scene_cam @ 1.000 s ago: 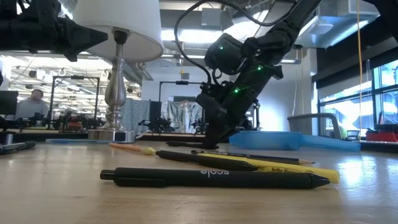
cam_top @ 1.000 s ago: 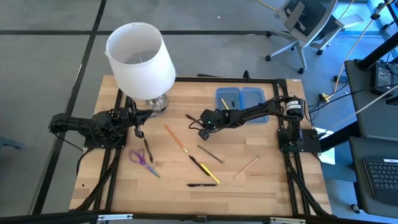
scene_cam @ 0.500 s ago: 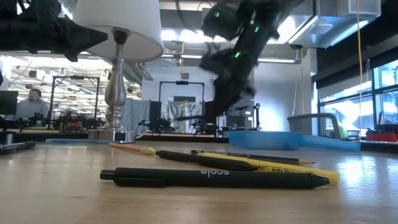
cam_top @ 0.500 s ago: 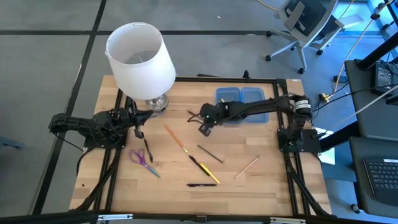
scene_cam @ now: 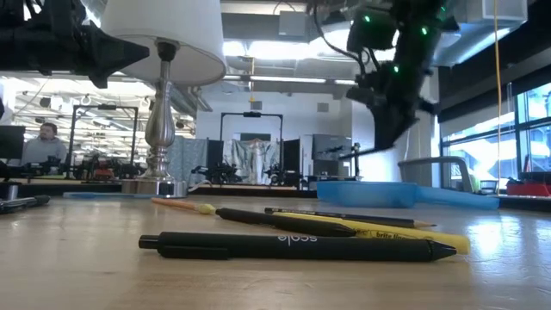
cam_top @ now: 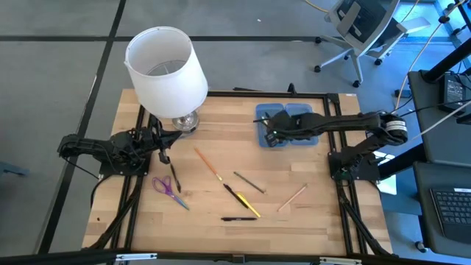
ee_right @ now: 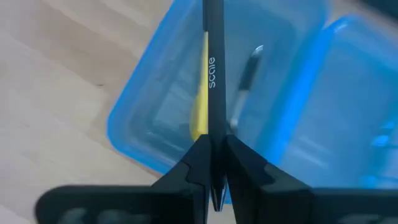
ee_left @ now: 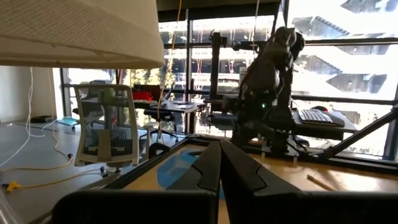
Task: Pick & place school supplies into a supply box
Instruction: Put the top black pen into the blue supply box
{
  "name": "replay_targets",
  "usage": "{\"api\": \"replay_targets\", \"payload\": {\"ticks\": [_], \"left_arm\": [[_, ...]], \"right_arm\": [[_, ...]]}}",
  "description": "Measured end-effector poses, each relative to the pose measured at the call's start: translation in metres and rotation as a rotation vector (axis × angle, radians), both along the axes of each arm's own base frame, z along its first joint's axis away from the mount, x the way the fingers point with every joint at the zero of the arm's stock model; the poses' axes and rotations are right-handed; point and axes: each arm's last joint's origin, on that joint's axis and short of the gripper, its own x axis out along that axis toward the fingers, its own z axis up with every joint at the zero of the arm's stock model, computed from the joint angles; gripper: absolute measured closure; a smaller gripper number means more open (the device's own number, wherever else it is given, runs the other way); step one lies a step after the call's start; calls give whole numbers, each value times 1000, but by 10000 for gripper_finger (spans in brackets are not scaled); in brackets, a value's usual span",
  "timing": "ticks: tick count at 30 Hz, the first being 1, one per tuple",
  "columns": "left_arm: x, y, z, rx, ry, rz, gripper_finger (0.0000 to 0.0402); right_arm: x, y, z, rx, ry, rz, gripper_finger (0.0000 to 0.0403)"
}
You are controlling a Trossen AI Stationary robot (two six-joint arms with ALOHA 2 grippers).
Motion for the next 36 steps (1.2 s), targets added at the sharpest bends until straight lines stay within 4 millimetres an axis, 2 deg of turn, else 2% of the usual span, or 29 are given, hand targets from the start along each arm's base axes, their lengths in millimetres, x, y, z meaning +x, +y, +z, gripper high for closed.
{"api": "replay_targets", "payload": {"ticks": [5, 8, 19, 24, 32, 36], "left_arm": [[0, 0, 0, -2, 0, 8, 398], [0, 0, 0, -2, 0, 7, 398], [0, 0, 0, -2, 0, 7, 398], [0, 0, 0, -2, 0, 7, 398], [0, 0, 0, -2, 0, 7, 398], [0, 0, 0, -1, 0, 7, 398]], "right_arm": [[0, 1, -37, 17, -116, 1, 362], [-2, -3, -49, 12, -161, -25, 362], [-12, -19, -56, -12, -143, -114, 362], [-12, -19, -57, -1, -142, -110, 362], [-7, -20, -75, 10, -89, -112, 362], [-7, -20, -76, 10, -89, -110, 359]]}}
